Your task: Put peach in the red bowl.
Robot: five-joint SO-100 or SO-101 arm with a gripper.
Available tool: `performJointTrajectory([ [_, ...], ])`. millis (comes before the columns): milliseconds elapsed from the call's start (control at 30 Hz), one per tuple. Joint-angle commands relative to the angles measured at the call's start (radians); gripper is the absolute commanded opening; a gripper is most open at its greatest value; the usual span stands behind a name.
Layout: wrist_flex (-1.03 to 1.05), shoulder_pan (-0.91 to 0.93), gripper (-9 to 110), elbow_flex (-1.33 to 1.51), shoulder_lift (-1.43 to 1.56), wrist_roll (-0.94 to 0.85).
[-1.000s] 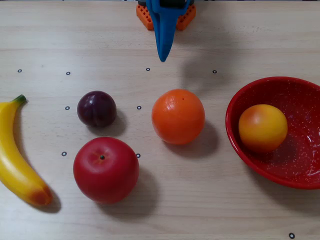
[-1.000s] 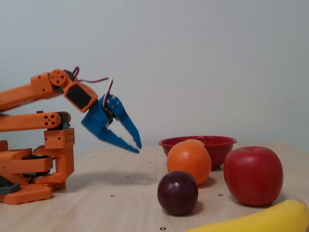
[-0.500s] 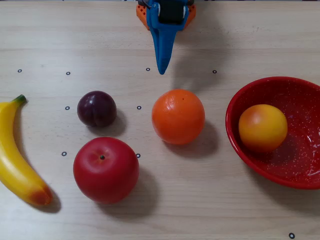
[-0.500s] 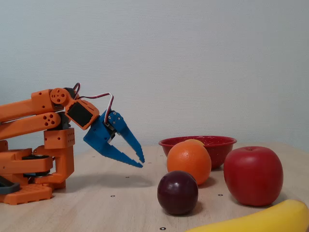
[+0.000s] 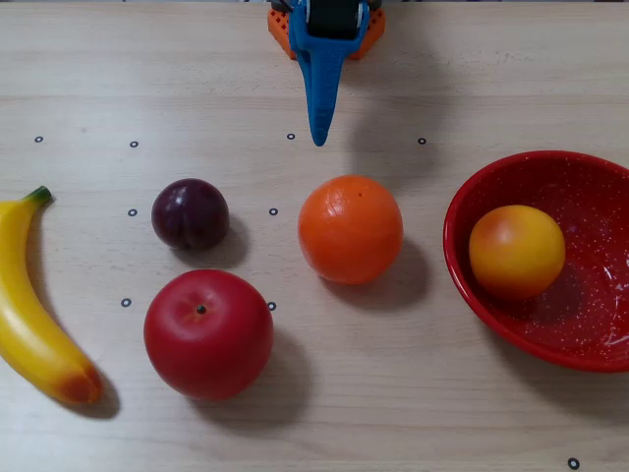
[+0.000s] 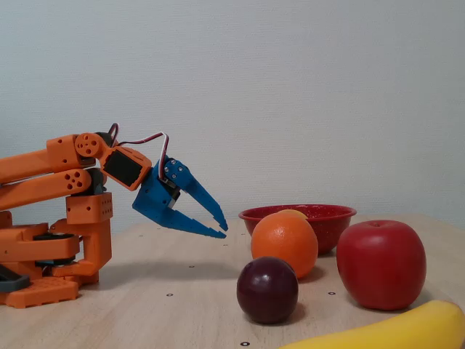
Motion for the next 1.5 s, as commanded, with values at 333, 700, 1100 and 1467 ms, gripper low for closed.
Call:
performJointTrajectory([
  [333,0.037,0.008,0,0.041,0.02,0.146],
  [700,0.038,0.002,0,0.041,0.02,0.143],
  [1100,0.041,0.008,0,0.041,0.02,0.16],
  [1467,0.041,0.008,0,0.041,0.02,0.155],
])
